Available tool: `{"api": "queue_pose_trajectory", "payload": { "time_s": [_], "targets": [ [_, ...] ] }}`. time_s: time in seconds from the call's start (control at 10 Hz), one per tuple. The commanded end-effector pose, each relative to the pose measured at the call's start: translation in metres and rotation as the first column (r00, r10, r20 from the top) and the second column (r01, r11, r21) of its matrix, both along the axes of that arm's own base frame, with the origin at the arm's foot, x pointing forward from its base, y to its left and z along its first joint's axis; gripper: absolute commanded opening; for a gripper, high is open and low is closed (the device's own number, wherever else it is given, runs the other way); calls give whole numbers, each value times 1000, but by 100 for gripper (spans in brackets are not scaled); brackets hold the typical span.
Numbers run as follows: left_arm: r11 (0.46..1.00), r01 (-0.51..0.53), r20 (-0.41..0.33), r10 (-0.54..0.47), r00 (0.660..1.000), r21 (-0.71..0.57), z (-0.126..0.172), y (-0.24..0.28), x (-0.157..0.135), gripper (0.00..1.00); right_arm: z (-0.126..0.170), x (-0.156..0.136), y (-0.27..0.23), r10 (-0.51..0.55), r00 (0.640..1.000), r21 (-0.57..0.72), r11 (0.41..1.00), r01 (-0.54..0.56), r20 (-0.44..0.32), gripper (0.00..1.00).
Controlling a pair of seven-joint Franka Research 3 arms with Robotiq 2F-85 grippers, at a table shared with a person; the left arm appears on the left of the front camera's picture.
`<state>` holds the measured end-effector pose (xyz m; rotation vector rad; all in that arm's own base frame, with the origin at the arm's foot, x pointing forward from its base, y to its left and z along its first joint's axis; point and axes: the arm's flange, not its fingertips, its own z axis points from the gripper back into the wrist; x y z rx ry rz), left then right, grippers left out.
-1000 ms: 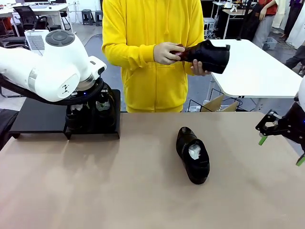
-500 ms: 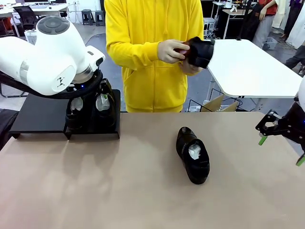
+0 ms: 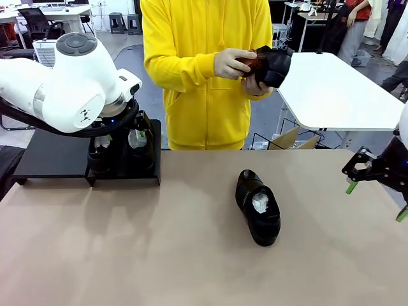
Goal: Organize the shoes by placing them on the stand.
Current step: Pick up one Shoe and place it in the middle of the table.
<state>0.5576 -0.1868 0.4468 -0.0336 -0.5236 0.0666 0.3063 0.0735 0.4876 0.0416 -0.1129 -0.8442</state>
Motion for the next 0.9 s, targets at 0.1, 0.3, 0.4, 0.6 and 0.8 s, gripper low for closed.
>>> {"api": "queue_pose_trajectory", "payload": {
  "time_s": [0.1, 0.3, 0.4, 0.6, 0.8],
  "targets": [
    [1000, 6, 7, -6, 1000, 3, 3, 0, 2, 100, 0, 2, 1, 2, 1000, -3, 1000, -2, 12, 100],
    [1000, 0, 2, 0, 1000, -1, 1, 0, 0, 100, 0, 2, 1, 2, 1000, -3, 1000, -2, 12, 100],
    [998, 38, -13, -39, 999, -55, 22, -4, -37, 100, 0, 2, 1, 2, 1000, -3, 1000, -2, 12, 100],
    [997, -22, -85, 16, 996, -68, 47, -3, -86, 100, 0, 2, 1, 2, 1000, -3, 1000, -2, 12, 100],
    [989, 47, -230, -78, 970, -138, 63, 3, -117, 100, 0, 2, 1, 2, 1000, -3, 1000, -2, 12, 100]
  ]
}}
